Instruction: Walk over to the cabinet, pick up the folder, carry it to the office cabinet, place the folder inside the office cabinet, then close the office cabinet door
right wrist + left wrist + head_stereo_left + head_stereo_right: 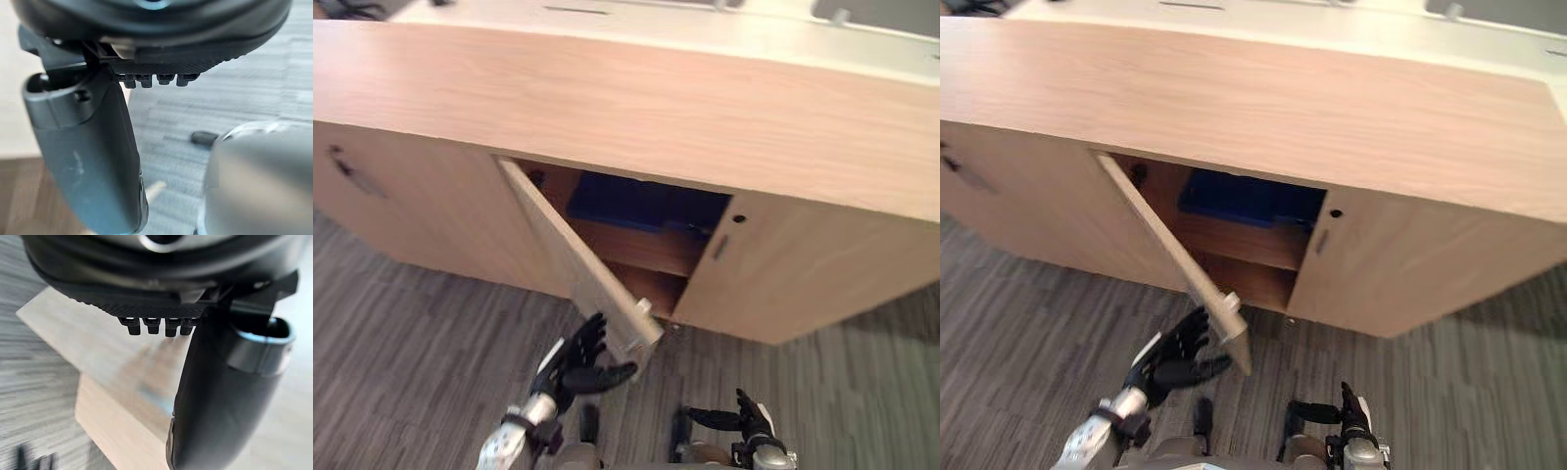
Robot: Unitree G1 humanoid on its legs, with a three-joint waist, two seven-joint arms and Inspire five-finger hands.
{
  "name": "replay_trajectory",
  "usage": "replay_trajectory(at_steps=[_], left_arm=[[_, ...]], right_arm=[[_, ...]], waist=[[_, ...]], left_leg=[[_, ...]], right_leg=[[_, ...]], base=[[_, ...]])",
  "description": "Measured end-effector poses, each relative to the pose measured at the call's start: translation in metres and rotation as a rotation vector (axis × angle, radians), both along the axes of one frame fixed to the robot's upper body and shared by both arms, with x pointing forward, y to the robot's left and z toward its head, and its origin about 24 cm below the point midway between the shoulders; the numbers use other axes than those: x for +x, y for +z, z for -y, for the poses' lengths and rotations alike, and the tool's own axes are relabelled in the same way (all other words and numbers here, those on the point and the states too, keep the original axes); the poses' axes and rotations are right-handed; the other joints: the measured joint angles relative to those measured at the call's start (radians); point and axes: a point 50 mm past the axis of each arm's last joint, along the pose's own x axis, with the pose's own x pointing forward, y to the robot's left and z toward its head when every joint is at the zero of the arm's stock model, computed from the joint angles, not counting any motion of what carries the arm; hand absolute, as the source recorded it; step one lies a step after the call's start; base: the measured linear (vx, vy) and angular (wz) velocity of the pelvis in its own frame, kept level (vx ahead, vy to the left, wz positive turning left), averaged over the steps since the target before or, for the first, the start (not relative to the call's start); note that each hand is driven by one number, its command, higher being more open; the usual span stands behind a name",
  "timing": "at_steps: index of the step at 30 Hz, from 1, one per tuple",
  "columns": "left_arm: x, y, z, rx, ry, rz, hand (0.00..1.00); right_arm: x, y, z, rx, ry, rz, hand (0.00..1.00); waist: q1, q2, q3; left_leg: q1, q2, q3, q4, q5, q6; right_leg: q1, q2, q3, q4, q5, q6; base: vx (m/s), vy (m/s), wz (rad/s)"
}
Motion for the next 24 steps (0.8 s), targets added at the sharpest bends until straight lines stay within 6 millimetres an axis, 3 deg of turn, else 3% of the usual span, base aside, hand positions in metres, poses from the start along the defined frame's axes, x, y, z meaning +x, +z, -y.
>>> replay_trajectory(at_steps=[3, 6, 11, 18, 21, 24], left_arm=[[0.038, 0.007, 0.003, 0.128, 0.088, 0.064, 1.00], [0.061, 0.010, -0.002, 0.234, 0.167, 0.086, 1.00], [0.082, 0.011, -0.025, 0.328, 0.318, 0.071, 1.00], [0.065, -0.009, -0.037, 0.350, 0.363, -0.022, 1.00], [0.038, -0.030, -0.039, 0.327, 0.357, -0.117, 1.00], [-0.003, -0.056, -0.036, 0.287, 0.350, -0.246, 1.00]], right_arm=[[-0.003, 0.000, 0.004, -0.017, -0.015, -0.006, 1.00], [-0.002, 0.001, 0.005, -0.019, -0.034, 0.000, 1.00], [0.000, 0.002, 0.008, -0.022, -0.067, 0.013, 1.00], [-0.007, 0.000, 0.015, -0.025, -0.105, -0.022, 1.00], [-0.010, 0.000, 0.017, -0.026, -0.125, -0.029, 1.00], [-0.006, 0.002, 0.021, -0.029, -0.146, -0.014, 1.00]], waist=[[-0.027, 0.002, 0.001], [-0.042, 0.005, 0.003], [-0.065, 0.009, 0.006], [-0.073, 0.023, 0.013], [-0.074, 0.030, 0.011], [-0.070, 0.042, 0.003]], left_leg=[[0.016, 0.006, 0.023, 0.001, -0.003, -0.001], [0.033, 0.007, 0.031, 0.001, -0.005, -0.004], [0.060, 0.005, 0.057, 0.019, -0.034, -0.001], [0.077, 0.002, 0.088, 0.038, -0.052, 0.001], [0.095, 0.005, 0.089, 0.034, -0.056, -0.002], [0.103, 0.005, 0.089, 0.025, -0.057, -0.002]], right_leg=[[0.011, 0.012, 0.021, -0.018, 0.013, -0.007], [0.029, 0.012, 0.024, -0.024, 0.013, -0.007], [0.044, 0.005, 0.055, -0.024, 0.016, -0.004], [0.055, 0.007, 0.084, -0.035, 0.028, -0.006], [0.077, 0.013, 0.083, -0.050, 0.029, -0.006], [0.086, 0.015, 0.082, -0.059, 0.029, -0.005]], base=[[0.12, -0.024, -0.24], [0.06, -0.019, -0.07], [-0.02, 0.015, -0.19], [-0.05, -0.003, -0.14], [0.00, 0.000, 0.00], [0.01, -0.006, 0.00]])
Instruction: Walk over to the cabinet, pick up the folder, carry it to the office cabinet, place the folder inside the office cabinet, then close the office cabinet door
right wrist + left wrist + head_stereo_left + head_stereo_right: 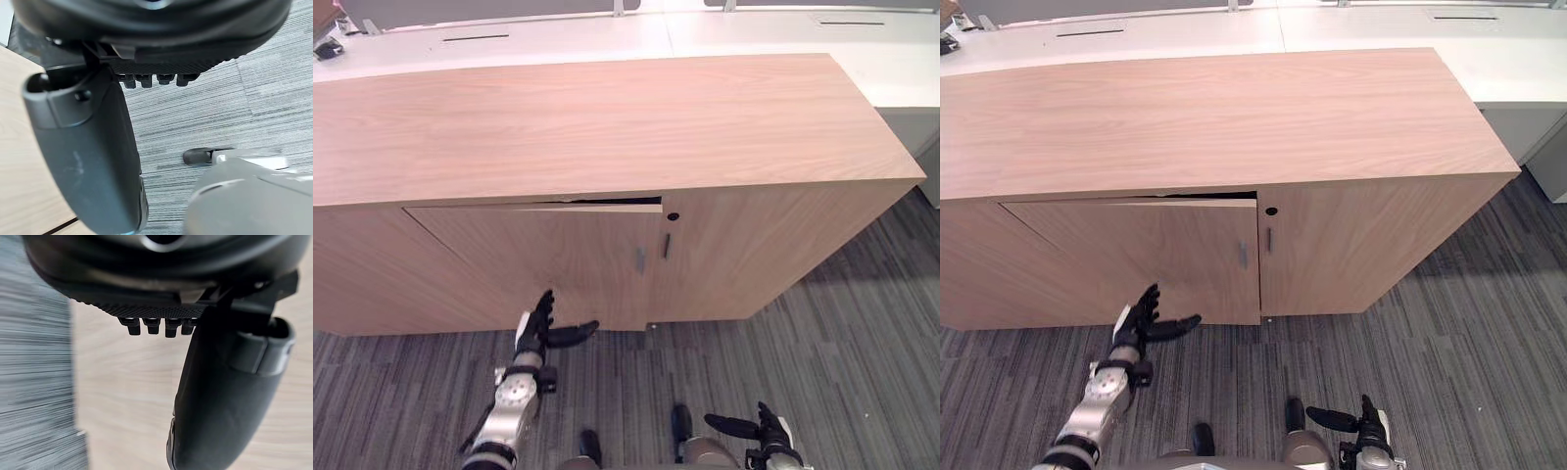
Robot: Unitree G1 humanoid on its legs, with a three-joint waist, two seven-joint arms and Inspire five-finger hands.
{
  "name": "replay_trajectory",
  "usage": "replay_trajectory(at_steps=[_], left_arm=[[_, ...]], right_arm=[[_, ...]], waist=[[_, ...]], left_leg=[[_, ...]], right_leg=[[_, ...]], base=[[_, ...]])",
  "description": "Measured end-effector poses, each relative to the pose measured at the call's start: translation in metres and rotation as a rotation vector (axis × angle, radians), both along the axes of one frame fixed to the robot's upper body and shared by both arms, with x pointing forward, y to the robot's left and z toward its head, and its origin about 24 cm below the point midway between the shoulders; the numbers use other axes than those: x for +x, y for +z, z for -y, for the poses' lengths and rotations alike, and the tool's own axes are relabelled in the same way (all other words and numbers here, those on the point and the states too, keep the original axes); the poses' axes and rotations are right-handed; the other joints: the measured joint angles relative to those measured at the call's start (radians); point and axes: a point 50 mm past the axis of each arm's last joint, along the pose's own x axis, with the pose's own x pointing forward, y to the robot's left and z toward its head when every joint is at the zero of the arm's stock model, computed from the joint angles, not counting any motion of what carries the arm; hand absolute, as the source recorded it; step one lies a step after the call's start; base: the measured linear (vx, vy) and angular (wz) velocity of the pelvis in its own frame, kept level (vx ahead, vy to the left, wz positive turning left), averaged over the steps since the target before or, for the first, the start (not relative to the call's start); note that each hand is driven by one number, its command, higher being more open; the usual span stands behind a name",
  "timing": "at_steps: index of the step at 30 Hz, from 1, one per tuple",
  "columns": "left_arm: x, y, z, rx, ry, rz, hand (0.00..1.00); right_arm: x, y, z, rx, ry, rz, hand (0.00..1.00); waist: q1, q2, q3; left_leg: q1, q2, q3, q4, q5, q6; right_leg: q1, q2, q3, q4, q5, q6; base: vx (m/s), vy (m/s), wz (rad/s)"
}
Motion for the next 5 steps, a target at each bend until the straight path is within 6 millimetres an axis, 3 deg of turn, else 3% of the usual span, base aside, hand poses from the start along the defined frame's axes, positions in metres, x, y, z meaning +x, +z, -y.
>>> replay_trajectory(at_steps=[5], left_arm=[[-0.049, -0.021, -0.006, -0.045, 0.050, -0.129, 1.00]], right_arm=[[0.014, 0.009, 0.005, -0.019, 0.003, 0.069, 1.00]], waist=[[0.031, 0.002, -0.001]], left_leg=[[0.008, 0.000, 0.000, 0.000, -0.001, 0.000]], right_leg=[[0.009, 0.000, -0.001, 0.000, 0.000, 0.000]], base=[[0.00, 0.000, 0.00]])
